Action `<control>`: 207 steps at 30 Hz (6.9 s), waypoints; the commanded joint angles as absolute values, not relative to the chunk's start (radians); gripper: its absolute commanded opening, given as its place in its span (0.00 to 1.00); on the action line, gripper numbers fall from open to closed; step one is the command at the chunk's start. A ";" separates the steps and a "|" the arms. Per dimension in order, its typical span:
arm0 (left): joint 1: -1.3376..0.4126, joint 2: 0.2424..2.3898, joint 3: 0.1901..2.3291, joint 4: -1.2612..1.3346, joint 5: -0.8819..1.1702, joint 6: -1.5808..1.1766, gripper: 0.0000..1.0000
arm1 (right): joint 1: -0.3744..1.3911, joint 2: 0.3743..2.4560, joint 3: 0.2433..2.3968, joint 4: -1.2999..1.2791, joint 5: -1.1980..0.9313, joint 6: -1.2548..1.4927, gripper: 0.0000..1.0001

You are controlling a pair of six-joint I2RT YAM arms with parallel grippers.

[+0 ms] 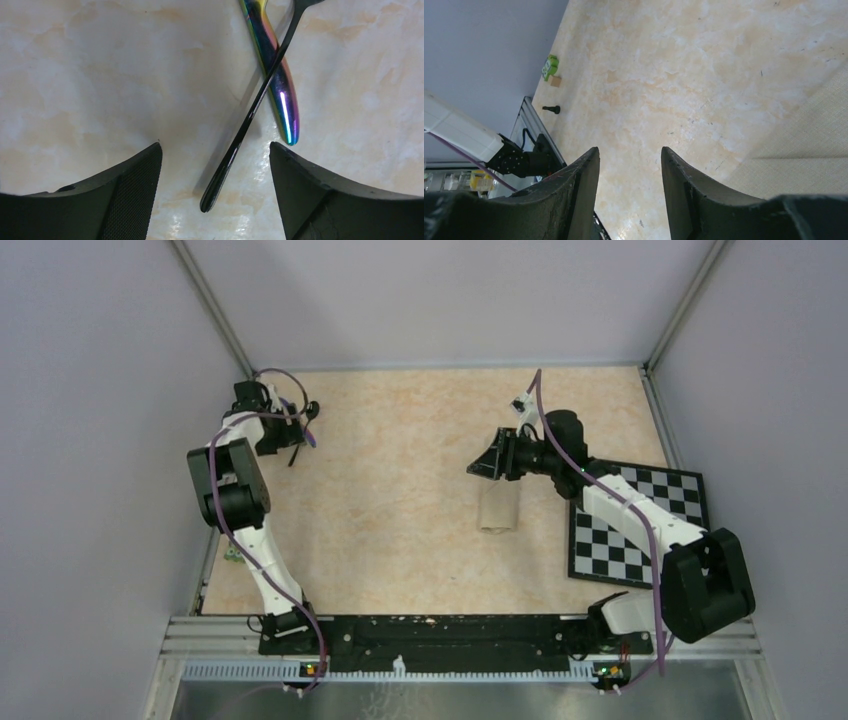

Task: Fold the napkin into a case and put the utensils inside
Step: Pick up the spoon from the corner of the board, then pass from the left arm to the right, then pass from the right arm to the left, then pass from the left arm to the right, then insert the spoon into the folded napkin.

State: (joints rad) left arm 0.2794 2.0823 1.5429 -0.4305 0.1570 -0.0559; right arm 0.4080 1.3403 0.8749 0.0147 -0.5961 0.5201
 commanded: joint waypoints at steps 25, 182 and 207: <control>0.165 2.217 1.665 -0.594 0.091 -0.013 0.14 | 0.410 1.344 0.868 0.055 -0.572 0.498 0.48; -0.691 1.174 0.685 0.210 0.409 -0.732 0.48 | 0.391 1.602 1.440 -0.402 -0.089 0.480 0.00; -0.881 1.881 0.841 0.578 0.348 -0.905 0.07 | 0.301 1.928 1.554 -0.392 -0.016 0.375 0.00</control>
State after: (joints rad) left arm -0.8749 1.8572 0.8097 0.5087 0.3614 -0.8864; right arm 0.2974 1.9190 1.5257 -0.4232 -0.0227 0.3855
